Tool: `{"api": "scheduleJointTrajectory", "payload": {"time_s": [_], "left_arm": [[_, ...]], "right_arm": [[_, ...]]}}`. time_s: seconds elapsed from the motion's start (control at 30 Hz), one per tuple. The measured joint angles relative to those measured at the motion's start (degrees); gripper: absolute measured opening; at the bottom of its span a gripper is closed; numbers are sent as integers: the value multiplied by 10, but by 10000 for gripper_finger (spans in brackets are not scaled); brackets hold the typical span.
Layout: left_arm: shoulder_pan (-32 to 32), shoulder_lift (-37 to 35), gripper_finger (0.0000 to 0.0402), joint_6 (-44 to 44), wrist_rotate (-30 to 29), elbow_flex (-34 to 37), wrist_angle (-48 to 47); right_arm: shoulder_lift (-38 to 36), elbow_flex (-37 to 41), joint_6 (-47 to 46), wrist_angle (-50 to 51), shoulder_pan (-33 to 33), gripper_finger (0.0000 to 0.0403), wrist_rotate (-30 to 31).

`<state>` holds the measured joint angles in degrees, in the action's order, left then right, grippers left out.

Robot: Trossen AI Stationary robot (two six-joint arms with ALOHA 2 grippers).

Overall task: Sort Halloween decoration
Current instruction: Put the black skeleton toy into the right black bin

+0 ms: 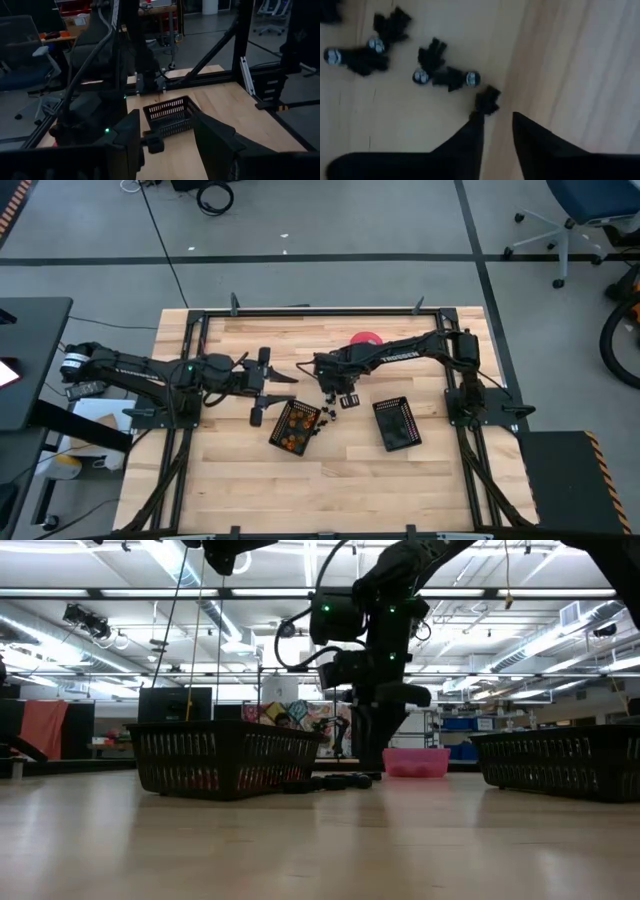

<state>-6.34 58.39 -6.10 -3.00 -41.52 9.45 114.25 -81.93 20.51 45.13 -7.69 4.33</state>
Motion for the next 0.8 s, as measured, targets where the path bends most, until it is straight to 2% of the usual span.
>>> {"api": "scheduleJointTrajectory", "payload": {"time_s": [0.2, 0.4, 0.57, 0.8], "left_arm": [[-4, 0, 155, 0, 0, 0, 2], [-4, 0, 155, 0, 0, 0, 2], [-4, 0, 155, -1, 0, 0, 2], [-4, 0, 155, -1, 0, 0, 2]], "right_arm": [[0, 29, -9, -52, 0, 152, -10], [-1, 65, -20, -77, 0, 151, -9], [-3, 78, -29, -90, 0, 116, -10], [-2, 72, -30, -85, 1, 35, -12]]}}
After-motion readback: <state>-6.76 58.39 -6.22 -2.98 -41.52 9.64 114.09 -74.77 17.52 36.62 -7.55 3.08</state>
